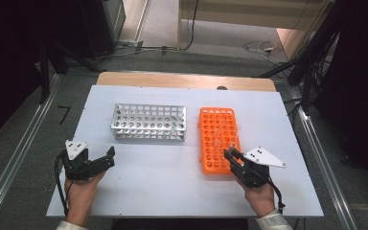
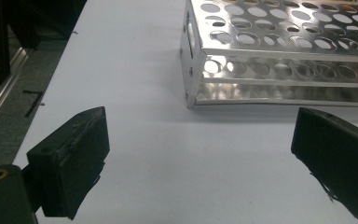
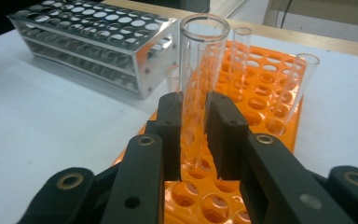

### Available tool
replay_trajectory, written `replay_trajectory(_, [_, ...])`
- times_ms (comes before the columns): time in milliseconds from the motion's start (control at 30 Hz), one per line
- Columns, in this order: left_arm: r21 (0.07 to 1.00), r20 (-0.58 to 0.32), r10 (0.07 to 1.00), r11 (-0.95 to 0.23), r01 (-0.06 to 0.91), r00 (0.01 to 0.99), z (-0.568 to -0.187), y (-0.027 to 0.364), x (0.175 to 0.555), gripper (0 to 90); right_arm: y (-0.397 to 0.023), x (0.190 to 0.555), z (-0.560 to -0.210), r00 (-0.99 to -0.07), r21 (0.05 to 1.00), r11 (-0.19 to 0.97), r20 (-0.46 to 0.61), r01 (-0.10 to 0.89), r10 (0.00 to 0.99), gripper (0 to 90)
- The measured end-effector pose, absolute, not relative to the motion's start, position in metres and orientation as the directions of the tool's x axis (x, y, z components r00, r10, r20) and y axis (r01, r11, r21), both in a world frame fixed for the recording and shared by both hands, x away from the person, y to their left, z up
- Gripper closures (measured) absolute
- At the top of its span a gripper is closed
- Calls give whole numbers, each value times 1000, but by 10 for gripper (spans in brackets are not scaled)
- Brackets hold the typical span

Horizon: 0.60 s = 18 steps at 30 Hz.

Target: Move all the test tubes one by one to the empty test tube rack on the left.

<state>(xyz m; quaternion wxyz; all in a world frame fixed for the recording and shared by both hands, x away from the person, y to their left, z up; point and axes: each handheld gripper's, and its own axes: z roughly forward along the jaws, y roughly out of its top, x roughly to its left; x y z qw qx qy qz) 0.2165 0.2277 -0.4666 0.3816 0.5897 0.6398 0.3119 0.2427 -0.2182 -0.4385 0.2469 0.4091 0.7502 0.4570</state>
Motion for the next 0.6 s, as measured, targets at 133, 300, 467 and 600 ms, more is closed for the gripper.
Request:
replay_trajectory(133, [842, -123, 992, 105, 529, -1, -467, 224, 218, 42, -213, 238, -437, -565, 888, 251, 12, 386, 825, 731])
replay_trajectory(300, [846, -147, 989, 119, 520, 13, -464, 221, 218, 37, -204, 234, -437, -582, 887, 259, 14, 383, 813, 731])
replay_trajectory(467, [848, -140, 989, 101, 520, 37, -463, 214, 219, 38, -189, 232, -441, -624, 879, 293, 7, 377, 782, 731])
replay_trajectory(600, [848, -137, 989, 85, 523, 61, -463, 207, 220, 38, -175, 232, -444, -652, 870, 321, 1, 375, 758, 731])
